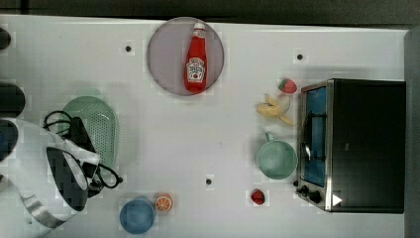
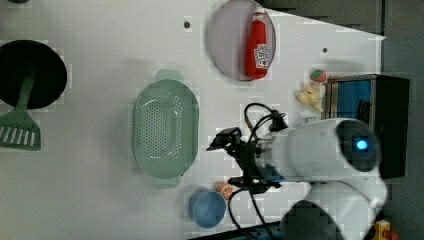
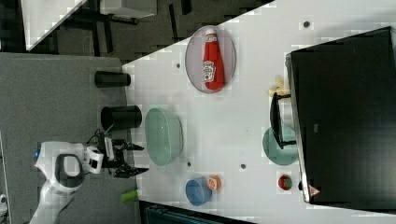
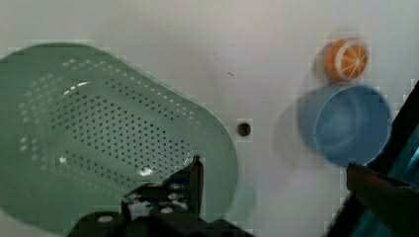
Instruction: Drag strainer left to right.
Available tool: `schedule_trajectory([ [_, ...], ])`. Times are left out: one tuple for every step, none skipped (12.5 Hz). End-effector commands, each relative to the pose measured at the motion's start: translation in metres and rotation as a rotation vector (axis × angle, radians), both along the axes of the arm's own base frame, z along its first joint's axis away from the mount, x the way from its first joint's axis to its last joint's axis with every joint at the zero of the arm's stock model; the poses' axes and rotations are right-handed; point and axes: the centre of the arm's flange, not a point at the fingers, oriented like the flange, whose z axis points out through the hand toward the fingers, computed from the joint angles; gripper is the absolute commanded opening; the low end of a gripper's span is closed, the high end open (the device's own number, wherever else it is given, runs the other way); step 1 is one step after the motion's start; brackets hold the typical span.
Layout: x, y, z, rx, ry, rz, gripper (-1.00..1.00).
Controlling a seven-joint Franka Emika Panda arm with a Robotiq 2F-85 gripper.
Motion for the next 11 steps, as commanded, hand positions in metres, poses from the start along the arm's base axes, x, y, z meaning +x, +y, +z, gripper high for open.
schedule_trajectory([
  [0.023,-0.008,-0.029,0.044,-0.057,-0.303,1.00],
  [0.024,-0.007,-0.051,0.076,-0.065,-0.328,1.00],
  [0.024,-0.006,-0.070,0.110,-0.076,-0.343,1.00],
  [0.025,-0.007,-0.087,0.143,-0.090,-0.359,1.00],
  [0.026,-0.008,-0.102,0.171,-0.103,-0.376,1.00],
  [0.025,-0.011,-0.116,0.187,-0.106,-0.390,1.00],
  [0.025,-0.014,-0.131,0.189,-0.096,-0.404,1.00],
  [0.025,-0.017,-0.144,0.191,-0.090,-0.415,1.00],
  [0.027,-0.018,-0.155,0.198,-0.095,-0.425,1.00],
  [0.029,-0.019,-0.164,0.206,-0.106,-0.436,1.00],
  [0.030,-0.022,-0.174,0.204,-0.113,-0.442,1.00],
])
